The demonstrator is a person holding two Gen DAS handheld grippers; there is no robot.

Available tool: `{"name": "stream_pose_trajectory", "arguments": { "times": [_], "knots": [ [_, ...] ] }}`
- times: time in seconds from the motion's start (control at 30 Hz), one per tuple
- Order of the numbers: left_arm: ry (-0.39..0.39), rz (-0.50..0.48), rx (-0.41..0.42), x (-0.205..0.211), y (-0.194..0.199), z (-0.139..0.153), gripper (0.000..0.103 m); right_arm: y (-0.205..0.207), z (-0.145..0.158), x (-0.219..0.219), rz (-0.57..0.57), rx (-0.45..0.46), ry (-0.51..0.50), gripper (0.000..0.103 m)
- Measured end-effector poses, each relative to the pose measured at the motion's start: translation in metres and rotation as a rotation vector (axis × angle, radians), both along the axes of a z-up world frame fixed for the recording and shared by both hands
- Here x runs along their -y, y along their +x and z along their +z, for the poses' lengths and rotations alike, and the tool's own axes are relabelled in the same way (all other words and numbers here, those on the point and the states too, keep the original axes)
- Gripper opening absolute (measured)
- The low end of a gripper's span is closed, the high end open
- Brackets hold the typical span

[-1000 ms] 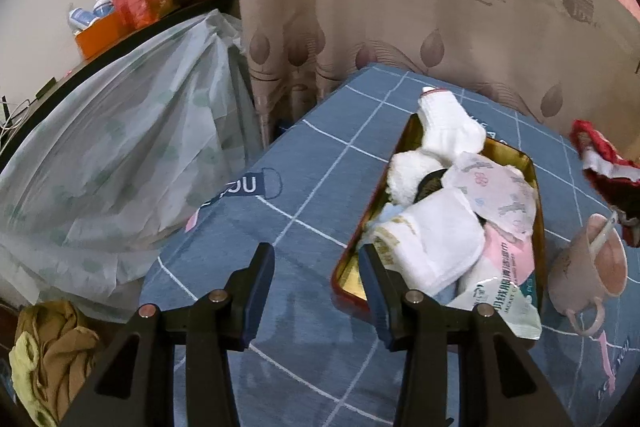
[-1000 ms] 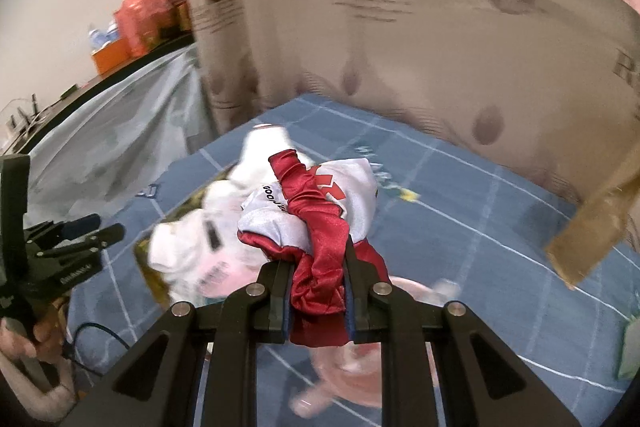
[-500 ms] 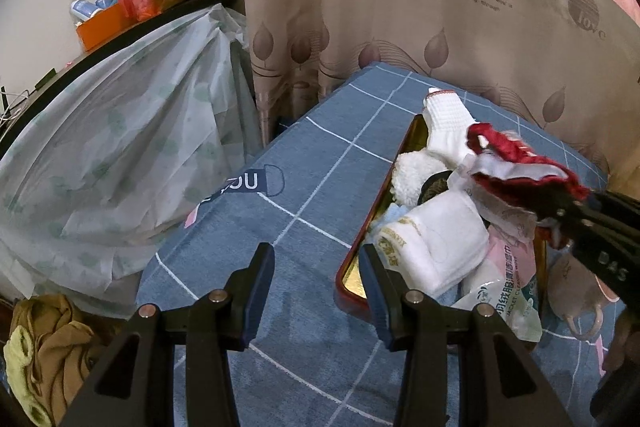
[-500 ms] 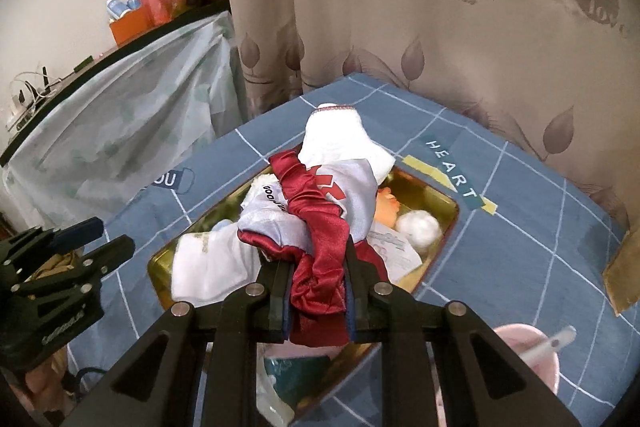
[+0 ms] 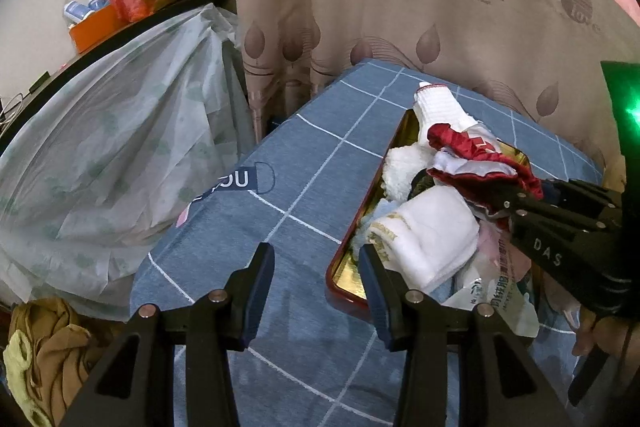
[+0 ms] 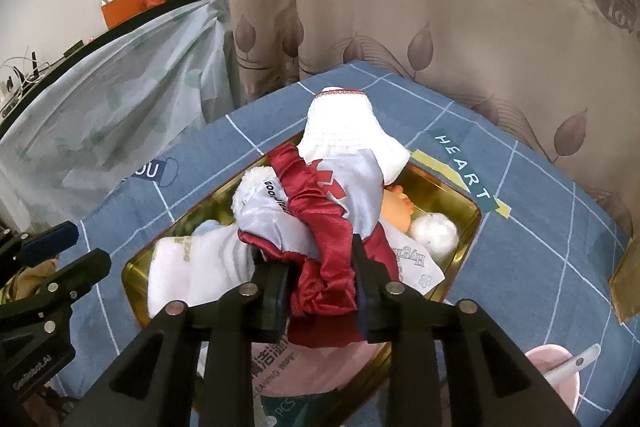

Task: Organize soft objects

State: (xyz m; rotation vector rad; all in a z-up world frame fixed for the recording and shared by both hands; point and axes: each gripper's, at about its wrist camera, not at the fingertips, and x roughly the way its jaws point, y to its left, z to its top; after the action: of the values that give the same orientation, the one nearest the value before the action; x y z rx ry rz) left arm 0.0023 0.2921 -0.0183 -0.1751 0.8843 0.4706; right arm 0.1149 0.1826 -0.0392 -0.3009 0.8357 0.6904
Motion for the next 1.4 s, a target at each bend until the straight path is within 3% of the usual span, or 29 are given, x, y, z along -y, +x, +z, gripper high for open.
{"name": "stream_pose_trajectory", "arguments": {
  "times": [0.3, 0.43, 0.7, 0.97, 1.4],
  "knots": [
    [0.010, -0.021, 0.003, 0.006, 0.001, -0.001, 0.045, -0.011, 0.010, 0.012, -0.021, 0.003, 0.028, 0.075],
    [0.009, -0.035, 0.006, 0.009, 0.000, -0.003, 0.045, -0.023, 0.021, 0.028, -0.037, 0.003, 0.040, 0.085],
    [0.028, -0.076, 0.000, 0.021, 0.003, -0.005, 0.045, -0.065, 0.047, 0.083, -0.123, 0.074, 0.047, 0.094],
    [0.047, -0.128, 0.006, 0.039, 0.003, -0.002, 0.045, -0.088, 0.033, 0.132, -0.250, 0.048, 0.071, 0.096],
    [0.060, -0.193, 0.005, 0.062, 0.002, -0.001, 0.045, -0.097, 0.015, 0.125, -0.234, 0.009, 0.015, 0.096]
  ]
}}
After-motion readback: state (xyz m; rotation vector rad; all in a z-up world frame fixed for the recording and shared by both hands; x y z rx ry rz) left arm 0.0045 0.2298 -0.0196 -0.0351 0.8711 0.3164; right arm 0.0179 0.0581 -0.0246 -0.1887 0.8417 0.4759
